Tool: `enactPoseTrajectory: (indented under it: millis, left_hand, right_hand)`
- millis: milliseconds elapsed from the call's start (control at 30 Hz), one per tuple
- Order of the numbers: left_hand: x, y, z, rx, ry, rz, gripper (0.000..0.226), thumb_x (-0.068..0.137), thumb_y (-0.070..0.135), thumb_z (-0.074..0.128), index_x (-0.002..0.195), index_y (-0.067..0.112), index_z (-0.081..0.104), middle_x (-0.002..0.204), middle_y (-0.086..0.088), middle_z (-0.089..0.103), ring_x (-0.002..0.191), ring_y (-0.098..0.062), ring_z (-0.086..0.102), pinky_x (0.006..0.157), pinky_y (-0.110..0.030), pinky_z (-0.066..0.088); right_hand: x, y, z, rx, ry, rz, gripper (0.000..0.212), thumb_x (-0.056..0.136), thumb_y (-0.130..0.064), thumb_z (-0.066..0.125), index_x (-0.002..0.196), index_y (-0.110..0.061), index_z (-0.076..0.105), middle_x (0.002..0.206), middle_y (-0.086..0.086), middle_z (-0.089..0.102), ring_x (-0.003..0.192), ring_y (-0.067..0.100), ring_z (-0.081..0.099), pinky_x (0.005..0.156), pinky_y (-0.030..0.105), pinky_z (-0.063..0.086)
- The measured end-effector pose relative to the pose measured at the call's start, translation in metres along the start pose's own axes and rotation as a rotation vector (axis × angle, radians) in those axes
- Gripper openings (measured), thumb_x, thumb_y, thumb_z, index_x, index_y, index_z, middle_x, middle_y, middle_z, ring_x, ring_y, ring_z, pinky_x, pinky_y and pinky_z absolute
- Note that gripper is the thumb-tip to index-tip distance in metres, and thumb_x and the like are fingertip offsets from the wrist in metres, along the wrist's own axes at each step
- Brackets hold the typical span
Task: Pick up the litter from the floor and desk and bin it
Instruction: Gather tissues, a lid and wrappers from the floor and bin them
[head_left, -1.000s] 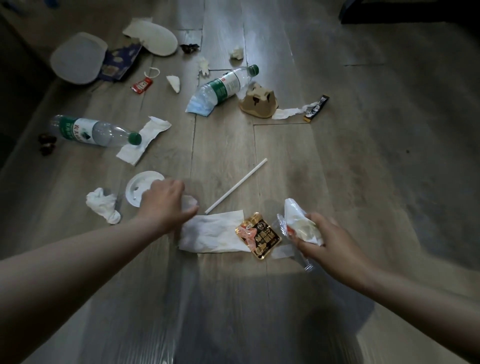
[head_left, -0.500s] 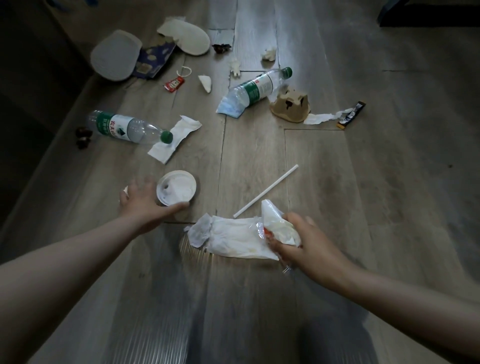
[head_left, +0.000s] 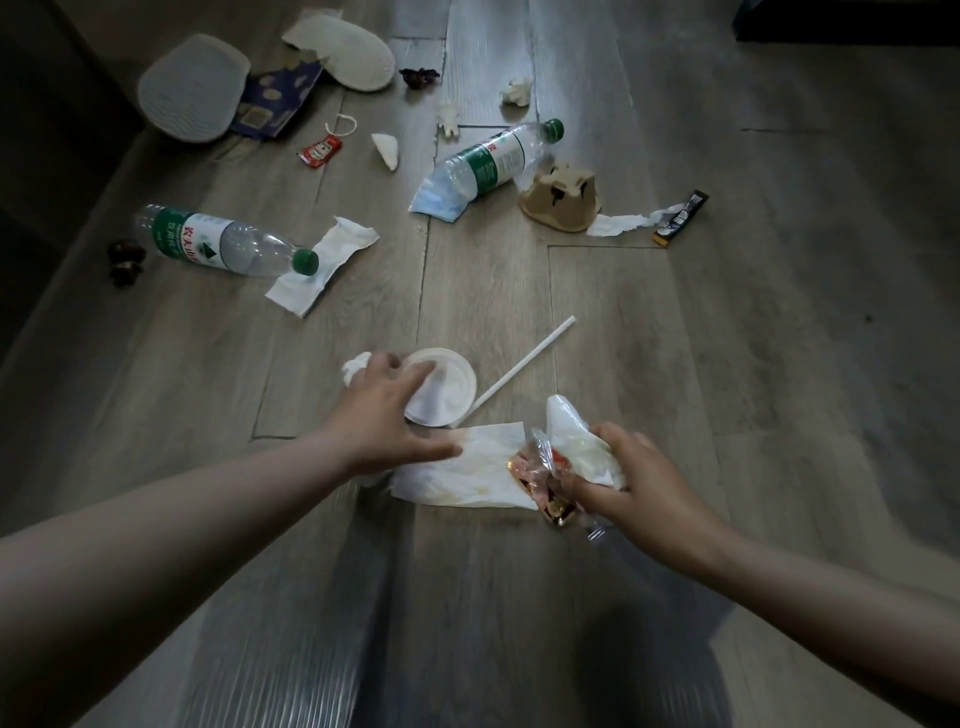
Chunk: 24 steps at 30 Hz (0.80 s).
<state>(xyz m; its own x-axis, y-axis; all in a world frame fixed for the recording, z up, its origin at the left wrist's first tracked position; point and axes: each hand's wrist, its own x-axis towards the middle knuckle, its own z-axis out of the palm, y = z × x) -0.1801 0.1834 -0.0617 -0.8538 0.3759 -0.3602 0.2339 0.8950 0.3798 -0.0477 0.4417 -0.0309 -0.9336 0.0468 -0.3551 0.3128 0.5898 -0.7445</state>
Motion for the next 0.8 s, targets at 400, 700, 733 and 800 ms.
enactPoseTrajectory:
  millis: [400,700,733,800]
  left_hand:
    - [0.017,0.066,0.029,0.081,-0.065,0.061,0.115,0.055,0.081,0.063,0.149,0.036,0.015,0.158,-0.002,-0.002,0.145,-0.032,0.007,0.113,-0.055,0.026]
    - [0.028,0.111,0.049,0.305,-0.228,0.105,0.139,0.039,0.088,0.064,0.144,0.047,-0.018,0.154,0.001,-0.032,0.141,-0.039,-0.027,0.110,-0.066,0.014]
    - [0.028,0.114,0.052,0.310,-0.226,0.104,0.140,0.039,0.088,0.064,0.143,0.047,-0.021,0.153,0.000,-0.034,0.139,-0.041,-0.029,0.109,-0.067,0.014]
    - [0.026,0.122,0.059,0.309,-0.200,0.114,0.141,0.039,0.088,0.063,0.142,0.047,-0.024,0.153,-0.002,-0.034,0.138,-0.043,-0.029,0.109,-0.068,0.016]
  right_hand:
    - [-0.018,0.030,-0.026,-0.051,0.111,0.008,0.018,0.080,-0.049,0.066,0.089,-0.044,0.051,0.094,-0.007,0.057,0.079,0.000,0.053,0.059,0.016,0.032]
    - [-0.046,0.056,-0.045,-0.063,0.182,0.055,0.021,0.081,-0.054,0.065,0.077,-0.040,0.050,0.079,-0.009,0.057,0.072,-0.001,0.051,0.056,0.013,0.035]
    - [-0.049,0.057,-0.047,-0.061,0.188,0.059,0.021,0.081,-0.053,0.066,0.077,-0.038,0.051,0.078,-0.009,0.058,0.070,-0.001,0.052,0.055,0.013,0.035]
    - [-0.053,0.060,-0.052,-0.042,0.209,0.053,0.021,0.081,-0.049,0.068,0.075,-0.038,0.051,0.074,-0.008,0.058,0.067,-0.004,0.053,0.055,0.010,0.037]
